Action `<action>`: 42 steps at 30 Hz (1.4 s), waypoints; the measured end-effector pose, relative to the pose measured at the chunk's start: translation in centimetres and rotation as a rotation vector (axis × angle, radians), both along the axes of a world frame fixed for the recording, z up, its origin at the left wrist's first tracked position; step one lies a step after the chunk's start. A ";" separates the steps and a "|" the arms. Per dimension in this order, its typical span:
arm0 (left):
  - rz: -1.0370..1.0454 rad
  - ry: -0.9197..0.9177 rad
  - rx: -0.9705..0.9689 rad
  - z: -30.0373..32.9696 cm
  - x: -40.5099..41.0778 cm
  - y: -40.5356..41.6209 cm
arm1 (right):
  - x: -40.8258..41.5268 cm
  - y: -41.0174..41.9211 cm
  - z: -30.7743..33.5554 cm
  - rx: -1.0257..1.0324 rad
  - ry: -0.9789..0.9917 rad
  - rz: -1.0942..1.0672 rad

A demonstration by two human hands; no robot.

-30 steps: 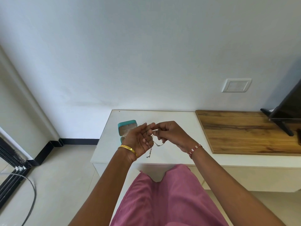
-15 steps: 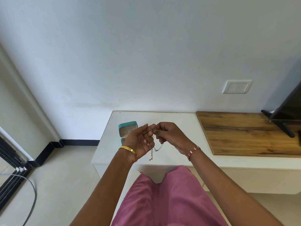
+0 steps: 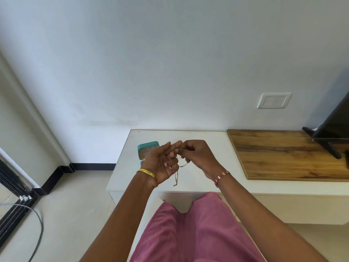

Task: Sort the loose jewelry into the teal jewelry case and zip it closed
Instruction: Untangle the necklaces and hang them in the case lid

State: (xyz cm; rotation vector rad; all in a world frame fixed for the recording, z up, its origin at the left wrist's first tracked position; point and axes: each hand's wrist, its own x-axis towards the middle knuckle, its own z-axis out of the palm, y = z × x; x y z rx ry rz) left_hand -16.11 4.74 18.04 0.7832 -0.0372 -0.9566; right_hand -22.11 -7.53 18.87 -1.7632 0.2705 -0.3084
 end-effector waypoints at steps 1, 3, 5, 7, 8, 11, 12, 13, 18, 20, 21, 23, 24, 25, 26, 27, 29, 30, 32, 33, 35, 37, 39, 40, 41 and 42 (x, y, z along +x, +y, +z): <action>-0.001 -0.003 0.000 0.0 0.0 0.0 | 0.0 0.0 0.0 -0.010 -0.002 -0.008; 0.007 -0.002 0.003 -0.1 -0.1 -0.1 | 0.0 0.1 0.1 -0.029 -0.001 -0.013; 0.034 0.001 0.019 -0.3 0.0 -0.1 | -0.1 0.0 0.2 -0.040 0.001 -0.012; 0.056 -0.017 0.055 -0.5 0.2 0.2 | -0.2 -0.3 0.5 -0.054 0.018 0.008; 0.060 -0.038 0.086 -0.7 0.3 0.3 | -0.2 -0.5 0.7 -0.060 0.035 0.023; 0.065 -0.124 0.206 -1.2 0.6 0.5 | -0.2 -1.0 1.4 -0.023 0.066 0.071; 0.075 -0.156 0.249 -1.4 0.7 0.4 | -0.1 -1.2 1.6 0.000 0.071 0.085; 0.093 -0.190 0.293 -1.6 0.8 0.4 | 0.1 -1.3 1.8 0.015 0.080 0.097; 0.191 -0.492 0.478 -1.3 0.5 -0.3 | 0.6 -1.4 2.5 -0.033 0.146 0.158; 0.195 -0.615 0.501 -1.0 0.2 -0.6 | 0.6 -1.3 2.6 -0.052 0.153 0.168; 0.189 -0.660 0.506 -0.8 0.1 -0.8 | 0.6 -1.3 2.7 -0.060 0.150 0.166; 0.175 -0.710 0.498 -0.4 -0.2 -0.9 | 0.6 -1.2 2.7 -0.080 0.140 0.148; 0.171 -0.739 0.504 -0.3 -0.2 -0.9 | 0.6 -1.3 2.7 -0.093 0.138 0.138; 0.168 -0.785 0.531 -0.2 -0.2 -0.9 | 0.5 -1.3 2.7 -0.107 0.137 0.131; 0.164 -0.834 0.562 -0.2 -0.2 -0.9 | 0.5 -1.4 2.7 -0.117 0.137 0.128; 0.161 -0.860 0.572 -0.2 -0.2 -0.9 | 0.4 -1.5 2.6 -0.123 0.135 0.129; 0.165 -0.813 0.533 -0.3 -0.2 -0.8 | 0.4 -1.5 2.6 -0.120 0.125 0.135; 0.174 -0.763 0.499 -0.5 -0.1 -0.7 | 0.4 -1.6 2.6 -0.104 0.120 0.137; 0.209 -0.679 0.427 -0.6 -0.1 -0.7 | 0.3 -1.8 2.4 -0.018 0.113 0.141; 0.231 -0.647 0.394 -0.5 0.0 -0.6 | 0.2 -1.9 2.2 0.042 0.112 0.142; 0.273 -0.576 0.313 -0.3 0.1 -0.5 | 0.0 -2.1 1.5 0.148 0.116 0.138; 0.285 -0.458 0.208 0.2 0.2 -0.5 | -0.1 -2.0 0.8 0.235 0.120 0.141; 0.275 -0.304 0.086 0.6 0.3 -0.4 | -0.2 -1.8 0.2 0.309 0.111 0.163; 0.272 -0.235 0.031 0.7 0.3 -0.4 | -0.2 -1.7 0.1 0.343 0.101 0.177; 0.269 -0.173 -0.015 0.8 0.3 -0.4 | -0.3 -1.5 0.0 0.373 0.091 0.192; 0.262 -0.122 -0.042 0.7 0.3 -0.3 | -0.3 -1.4 -0.1 0.396 0.080 0.206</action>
